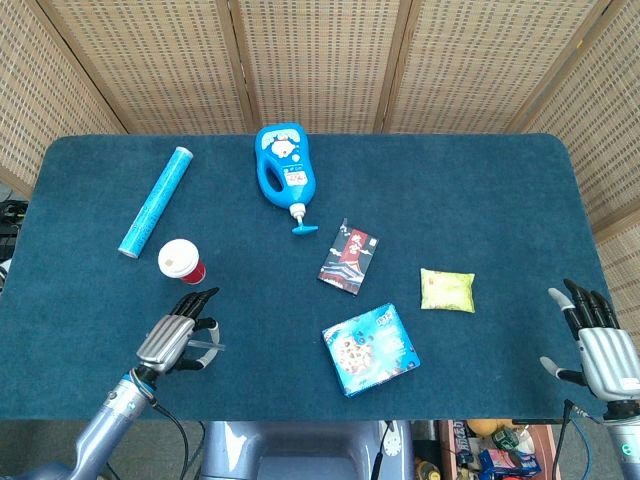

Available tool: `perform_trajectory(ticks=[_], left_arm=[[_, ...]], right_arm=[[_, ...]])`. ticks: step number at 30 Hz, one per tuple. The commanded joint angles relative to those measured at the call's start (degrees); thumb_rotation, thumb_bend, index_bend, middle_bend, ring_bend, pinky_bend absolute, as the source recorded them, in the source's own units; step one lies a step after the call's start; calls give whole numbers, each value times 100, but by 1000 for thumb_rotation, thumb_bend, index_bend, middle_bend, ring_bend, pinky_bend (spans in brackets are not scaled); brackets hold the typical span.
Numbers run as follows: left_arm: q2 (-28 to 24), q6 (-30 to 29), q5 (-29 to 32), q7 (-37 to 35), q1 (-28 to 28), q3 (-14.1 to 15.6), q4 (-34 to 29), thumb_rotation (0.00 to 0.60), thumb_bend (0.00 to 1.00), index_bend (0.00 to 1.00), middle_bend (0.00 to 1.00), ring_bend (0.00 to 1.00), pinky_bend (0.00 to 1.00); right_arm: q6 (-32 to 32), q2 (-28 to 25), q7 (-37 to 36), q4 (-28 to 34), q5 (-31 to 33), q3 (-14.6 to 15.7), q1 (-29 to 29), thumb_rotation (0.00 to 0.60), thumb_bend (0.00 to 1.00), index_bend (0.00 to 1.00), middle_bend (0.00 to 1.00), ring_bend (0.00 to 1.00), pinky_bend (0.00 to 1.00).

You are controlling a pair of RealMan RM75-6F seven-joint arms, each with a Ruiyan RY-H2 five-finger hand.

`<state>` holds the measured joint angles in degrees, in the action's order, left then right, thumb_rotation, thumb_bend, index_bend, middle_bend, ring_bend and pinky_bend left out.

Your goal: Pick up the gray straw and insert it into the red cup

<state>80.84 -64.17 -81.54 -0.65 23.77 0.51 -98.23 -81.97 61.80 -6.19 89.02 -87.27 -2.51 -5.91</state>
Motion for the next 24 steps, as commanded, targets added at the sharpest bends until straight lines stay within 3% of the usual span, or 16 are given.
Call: perform_trajectory(ticks=[1, 10, 15, 20, 24], left_arm=[[-520, -207, -837, -1327, 82, 48, -288, 600, 445, 593, 0, 0, 0], [-1331, -616, -1421, -3836, 357, -175, -614, 600, 478, 598, 0, 0, 0], [-1686, -807, -1477, -5355, 580, -420, -331, 600, 519, 598, 0, 0, 0], [-1735, -1021, -1366, -5995, 633, -608, -39, 600, 546, 601, 0, 0, 0], [-1417, -1379, -1004, -7071, 623, -928, 426, 600, 574, 609, 0, 0, 0]], right_arm=[[2, 15, 34, 6, 2, 2, -1, 600, 0, 0, 0, 0, 0], [5, 37, 97, -5, 57, -18, 0, 600, 0, 0, 0, 0, 0], [59, 60, 123, -31, 124, -45, -25, 600, 0, 0, 0, 0, 0], [80, 73, 150, -49, 181, -73, -36, 600, 0, 0, 0, 0, 0], [154, 115, 227, -86, 285, -109, -64, 600, 0, 0, 0, 0, 0]])
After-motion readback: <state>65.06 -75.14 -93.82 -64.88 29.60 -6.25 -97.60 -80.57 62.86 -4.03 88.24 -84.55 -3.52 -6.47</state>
